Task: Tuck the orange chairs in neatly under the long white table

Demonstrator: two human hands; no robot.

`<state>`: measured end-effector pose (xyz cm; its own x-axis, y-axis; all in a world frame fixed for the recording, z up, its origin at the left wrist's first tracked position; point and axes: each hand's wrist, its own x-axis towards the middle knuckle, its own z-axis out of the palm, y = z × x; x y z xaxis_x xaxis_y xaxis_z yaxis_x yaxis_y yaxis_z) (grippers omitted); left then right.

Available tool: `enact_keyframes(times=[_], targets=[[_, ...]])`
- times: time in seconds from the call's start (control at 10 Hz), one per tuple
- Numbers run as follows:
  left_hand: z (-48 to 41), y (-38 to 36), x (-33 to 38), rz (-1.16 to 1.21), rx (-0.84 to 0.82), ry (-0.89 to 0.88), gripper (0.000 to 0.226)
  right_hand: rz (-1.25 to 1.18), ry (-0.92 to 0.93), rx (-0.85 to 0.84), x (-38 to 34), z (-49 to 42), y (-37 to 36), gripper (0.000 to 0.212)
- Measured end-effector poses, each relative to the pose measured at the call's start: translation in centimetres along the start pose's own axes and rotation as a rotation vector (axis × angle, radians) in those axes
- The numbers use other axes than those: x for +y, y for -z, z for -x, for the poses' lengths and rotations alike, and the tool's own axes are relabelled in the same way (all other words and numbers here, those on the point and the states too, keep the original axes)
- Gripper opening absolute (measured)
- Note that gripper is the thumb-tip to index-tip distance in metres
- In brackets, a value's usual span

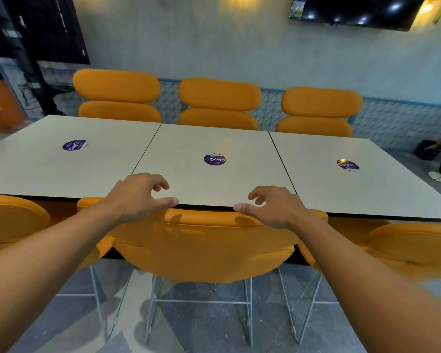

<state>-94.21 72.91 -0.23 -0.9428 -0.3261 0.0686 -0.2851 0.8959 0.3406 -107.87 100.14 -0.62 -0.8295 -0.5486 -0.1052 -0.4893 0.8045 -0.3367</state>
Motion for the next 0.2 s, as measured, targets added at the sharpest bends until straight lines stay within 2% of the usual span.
enact_keyframes(times=[0.2], targets=[[-2.2, 5.6, 3.0, 0.012, 0.137, -0.040, 0.056, -0.003, 0.069, 0.139, -2.5, -1.5, 6.3, 0.065]])
